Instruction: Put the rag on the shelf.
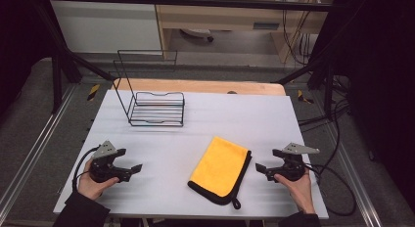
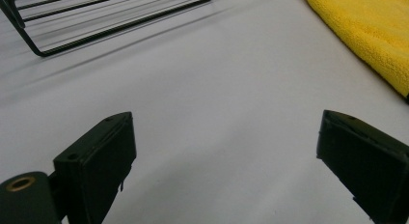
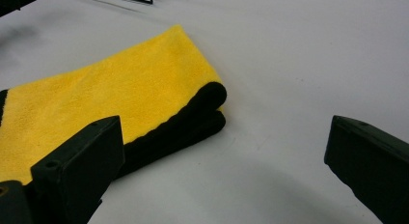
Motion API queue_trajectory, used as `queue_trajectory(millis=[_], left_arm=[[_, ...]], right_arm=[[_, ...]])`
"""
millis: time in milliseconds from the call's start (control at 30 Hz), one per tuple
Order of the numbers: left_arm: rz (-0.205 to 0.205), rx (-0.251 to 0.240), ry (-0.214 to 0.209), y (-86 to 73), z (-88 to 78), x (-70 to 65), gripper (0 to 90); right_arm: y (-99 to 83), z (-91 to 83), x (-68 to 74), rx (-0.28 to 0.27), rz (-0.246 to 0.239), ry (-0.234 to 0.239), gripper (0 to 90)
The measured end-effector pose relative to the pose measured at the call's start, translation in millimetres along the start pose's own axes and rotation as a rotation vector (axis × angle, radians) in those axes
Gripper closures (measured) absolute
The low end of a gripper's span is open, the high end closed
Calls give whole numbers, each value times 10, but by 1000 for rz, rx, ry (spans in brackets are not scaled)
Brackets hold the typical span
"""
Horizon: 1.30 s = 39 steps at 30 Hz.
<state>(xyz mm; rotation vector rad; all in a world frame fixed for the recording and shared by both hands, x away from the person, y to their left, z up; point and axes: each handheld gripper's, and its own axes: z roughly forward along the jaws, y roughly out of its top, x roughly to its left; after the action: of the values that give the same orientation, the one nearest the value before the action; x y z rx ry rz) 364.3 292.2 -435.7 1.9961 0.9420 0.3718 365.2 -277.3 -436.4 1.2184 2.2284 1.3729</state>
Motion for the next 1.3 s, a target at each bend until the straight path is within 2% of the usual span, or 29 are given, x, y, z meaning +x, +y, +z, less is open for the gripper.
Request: queue_trajectory(millis=[233, 633, 800, 833, 900, 933, 1000, 1067, 1200, 1267, 1300], left_arm=[[1, 1, -2, 35, 30, -64, 68], [-10, 35, -11, 101, 136, -215, 69], [4, 57, -34, 204, 240, -394, 78], [4, 57, -34, 204, 240, -394, 83], [4, 64, -53, 277, 309, -518, 92], [4, 64, -53, 277, 309, -518, 98], [16, 81, -68, 344, 385, -642, 112], [18, 89, -83, 383, 432, -710, 121], [28, 103, -111, 462, 546, -870, 158], [20, 107, -136, 502, 612, -953, 179], [20, 107, -136, 502, 612, -953, 197]], right_arm=[[-5, 9, 9, 1, -4, -2, 10], [1, 8, 37, 5, -4, -16, 11], [-2, 15, 44, 10, -5, -27, 16], [-2, 16, 46, 11, -3, -26, 16], [0, 21, 50, 15, -9, -28, 16], [1, 23, 54, 17, -10, -29, 16], [2, 29, 60, 19, -11, -30, 15], [1, 36, 67, 22, -8, -34, 13], [2, 39, 71, 29, -9, -36, 13], [2, 42, 72, 27, -12, -38, 13], [2, 45, 71, 28, -17, -39, 13]])
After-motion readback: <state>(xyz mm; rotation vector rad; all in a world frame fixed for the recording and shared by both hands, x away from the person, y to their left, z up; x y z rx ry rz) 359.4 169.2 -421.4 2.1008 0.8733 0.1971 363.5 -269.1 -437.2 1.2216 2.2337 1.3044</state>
